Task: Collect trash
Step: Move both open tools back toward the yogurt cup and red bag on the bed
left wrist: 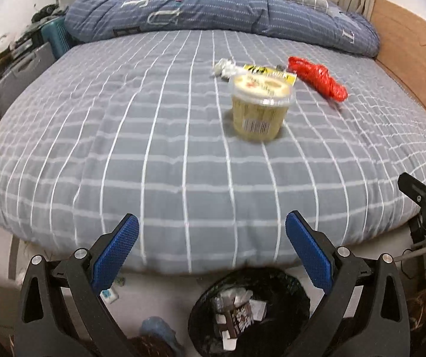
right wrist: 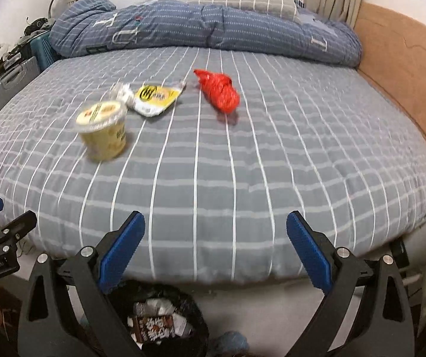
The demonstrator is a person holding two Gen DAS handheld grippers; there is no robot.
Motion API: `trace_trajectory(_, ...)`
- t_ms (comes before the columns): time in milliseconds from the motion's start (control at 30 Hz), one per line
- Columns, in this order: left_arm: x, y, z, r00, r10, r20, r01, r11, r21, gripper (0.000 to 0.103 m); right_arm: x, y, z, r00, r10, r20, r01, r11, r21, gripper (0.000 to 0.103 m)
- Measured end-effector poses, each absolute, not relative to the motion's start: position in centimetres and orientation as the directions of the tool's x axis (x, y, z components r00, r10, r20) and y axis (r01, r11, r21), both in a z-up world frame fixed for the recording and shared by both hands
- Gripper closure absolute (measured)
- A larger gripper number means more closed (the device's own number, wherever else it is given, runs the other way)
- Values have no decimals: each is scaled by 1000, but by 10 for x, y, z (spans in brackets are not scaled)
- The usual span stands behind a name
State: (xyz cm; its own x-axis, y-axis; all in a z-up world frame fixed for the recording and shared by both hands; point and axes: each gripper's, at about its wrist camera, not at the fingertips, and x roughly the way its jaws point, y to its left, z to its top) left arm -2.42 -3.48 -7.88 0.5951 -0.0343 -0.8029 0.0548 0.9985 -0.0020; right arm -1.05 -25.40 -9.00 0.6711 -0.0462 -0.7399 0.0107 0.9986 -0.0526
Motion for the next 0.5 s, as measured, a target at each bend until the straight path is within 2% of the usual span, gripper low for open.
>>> trace_trajectory(500,76,-74,-71,622,-54,-781,124,992,30,6,113,-262,-80,685,-50,-727,15,998,-54,11)
